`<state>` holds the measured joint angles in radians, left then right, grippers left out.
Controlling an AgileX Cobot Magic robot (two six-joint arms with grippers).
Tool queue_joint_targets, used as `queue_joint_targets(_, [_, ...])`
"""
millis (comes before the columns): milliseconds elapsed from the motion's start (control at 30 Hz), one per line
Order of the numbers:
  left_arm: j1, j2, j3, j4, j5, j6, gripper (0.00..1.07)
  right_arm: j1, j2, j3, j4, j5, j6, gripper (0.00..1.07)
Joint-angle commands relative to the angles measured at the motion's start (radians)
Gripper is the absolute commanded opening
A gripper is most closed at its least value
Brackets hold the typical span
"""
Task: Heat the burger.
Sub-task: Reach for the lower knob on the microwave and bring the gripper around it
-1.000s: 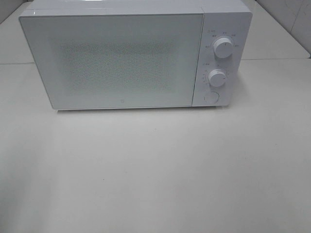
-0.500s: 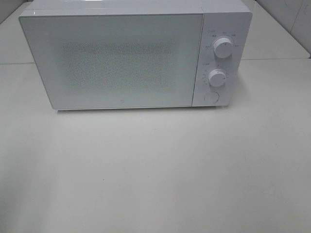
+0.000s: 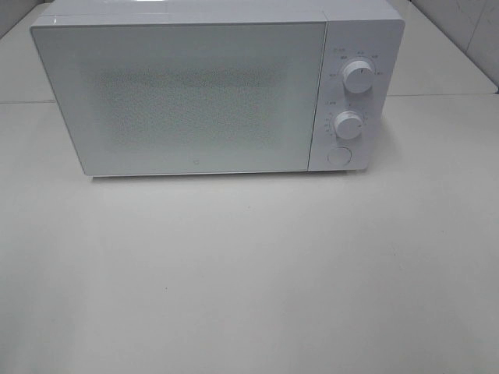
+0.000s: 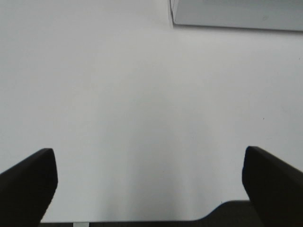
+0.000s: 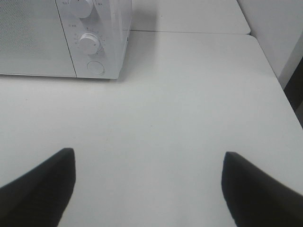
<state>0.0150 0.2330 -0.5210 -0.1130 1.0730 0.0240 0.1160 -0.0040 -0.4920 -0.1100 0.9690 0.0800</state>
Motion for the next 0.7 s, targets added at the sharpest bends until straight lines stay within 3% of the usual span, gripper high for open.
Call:
queue_joint_targets(33, [0.003, -0.131, 0.006, -0.003, -0.006, 0.0, 0.98, -0.009, -0.035, 0.001, -0.002, -0.006, -0.001, 0.76])
queue_joint_targets(267, [0.003, -0.26, 0.006, 0.0, -0.008, 0.0, 0.98, -0.009, -0.035, 0.001, -0.002, -0.006, -0.001, 0.76])
queue_joint_targets(700, [0.003, -0.258, 0.007, 0.0, -0.006, 0.0, 0.98, -0.009, -0.032, 0.001, -0.002, -0.006, -0.001, 0.76])
